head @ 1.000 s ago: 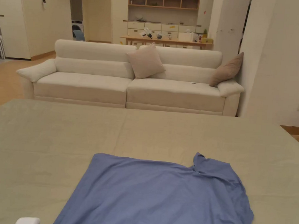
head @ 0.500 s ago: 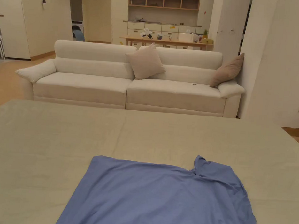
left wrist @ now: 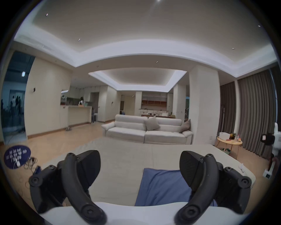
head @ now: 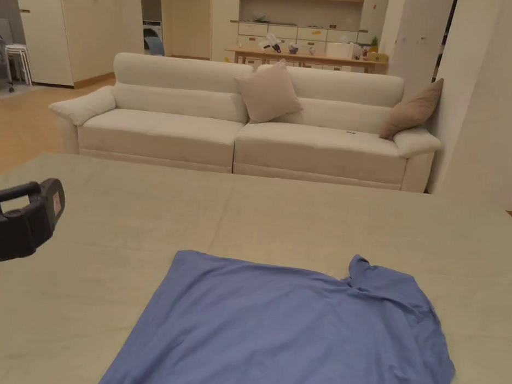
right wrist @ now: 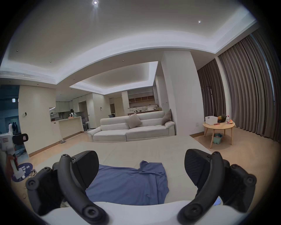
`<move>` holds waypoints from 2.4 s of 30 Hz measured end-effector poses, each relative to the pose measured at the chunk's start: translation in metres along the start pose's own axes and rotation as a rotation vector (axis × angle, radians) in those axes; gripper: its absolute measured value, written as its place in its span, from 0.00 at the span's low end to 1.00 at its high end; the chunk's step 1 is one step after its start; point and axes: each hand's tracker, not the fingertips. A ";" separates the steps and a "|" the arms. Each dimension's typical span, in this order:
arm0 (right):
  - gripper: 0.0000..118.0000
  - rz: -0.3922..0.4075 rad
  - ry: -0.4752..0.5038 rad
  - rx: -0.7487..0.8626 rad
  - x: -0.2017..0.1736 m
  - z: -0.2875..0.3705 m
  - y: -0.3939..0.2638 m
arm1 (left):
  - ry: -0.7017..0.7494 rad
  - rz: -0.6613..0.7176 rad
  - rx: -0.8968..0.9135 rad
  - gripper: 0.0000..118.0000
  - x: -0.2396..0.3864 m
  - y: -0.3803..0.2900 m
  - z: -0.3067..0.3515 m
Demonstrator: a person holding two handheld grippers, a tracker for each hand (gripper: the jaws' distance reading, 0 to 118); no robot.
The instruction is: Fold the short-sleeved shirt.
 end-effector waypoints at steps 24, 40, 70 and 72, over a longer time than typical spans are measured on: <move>0.00 -0.022 -0.156 -0.181 -0.001 0.016 -0.058 | -0.192 -0.034 -1.000 0.11 -0.043 -0.246 -0.084; 0.00 -0.017 -0.147 -0.282 0.005 -0.004 -0.085 | -0.094 0.027 -1.059 0.21 -0.044 -0.314 -0.103; 0.38 -0.094 0.041 -0.828 0.069 -0.028 -0.289 | -0.118 0.194 -0.743 0.06 -0.003 -0.207 -0.098; 0.03 -0.050 -0.004 -0.784 0.065 -0.022 -0.284 | -0.107 0.187 -0.747 0.06 -0.002 -0.208 -0.095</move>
